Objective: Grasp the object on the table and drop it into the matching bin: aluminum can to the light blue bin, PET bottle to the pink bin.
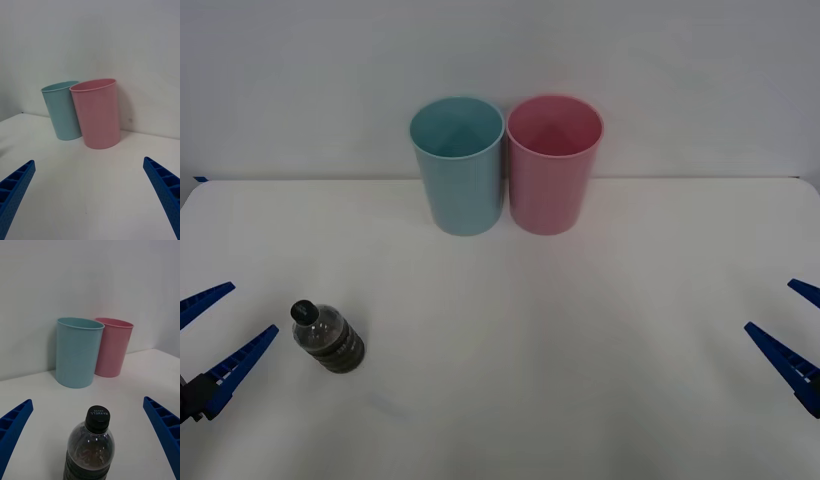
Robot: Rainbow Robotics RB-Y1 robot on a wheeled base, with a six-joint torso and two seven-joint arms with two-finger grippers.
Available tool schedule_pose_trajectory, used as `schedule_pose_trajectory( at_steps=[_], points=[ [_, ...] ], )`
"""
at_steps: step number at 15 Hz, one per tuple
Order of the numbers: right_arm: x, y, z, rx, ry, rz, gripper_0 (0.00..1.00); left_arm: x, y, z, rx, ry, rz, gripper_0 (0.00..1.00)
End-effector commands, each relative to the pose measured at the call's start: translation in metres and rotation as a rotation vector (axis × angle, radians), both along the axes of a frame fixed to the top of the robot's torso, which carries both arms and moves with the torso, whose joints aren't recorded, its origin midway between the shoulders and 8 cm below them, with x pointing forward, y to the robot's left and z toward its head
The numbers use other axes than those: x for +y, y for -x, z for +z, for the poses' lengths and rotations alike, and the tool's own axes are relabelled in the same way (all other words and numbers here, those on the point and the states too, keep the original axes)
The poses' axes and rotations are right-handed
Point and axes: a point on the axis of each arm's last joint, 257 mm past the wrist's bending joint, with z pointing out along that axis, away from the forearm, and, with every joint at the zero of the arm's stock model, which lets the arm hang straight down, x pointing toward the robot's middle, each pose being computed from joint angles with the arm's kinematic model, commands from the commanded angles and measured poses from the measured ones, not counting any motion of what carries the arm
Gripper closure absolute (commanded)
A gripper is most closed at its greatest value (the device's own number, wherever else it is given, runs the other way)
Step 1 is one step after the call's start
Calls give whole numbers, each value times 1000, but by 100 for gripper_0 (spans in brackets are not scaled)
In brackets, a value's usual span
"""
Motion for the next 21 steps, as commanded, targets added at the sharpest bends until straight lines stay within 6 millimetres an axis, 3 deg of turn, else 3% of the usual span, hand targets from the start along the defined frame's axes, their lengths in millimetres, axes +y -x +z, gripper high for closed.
schedule_pose_trajectory(
  at_steps=[1,6,10,21],
  points=[
    [0,0,0,0,0,0,0,0,0,0,0,0,0,0],
    [0,0,0,0,0,0,0,9,4,0,18,-6,-4,0],
    [0,0,0,0,0,0,0,16,15,-12,50,-27,11,0],
    [0,0,0,0,0,0,0,30,46,-72,172,-156,71,0]
  ],
)
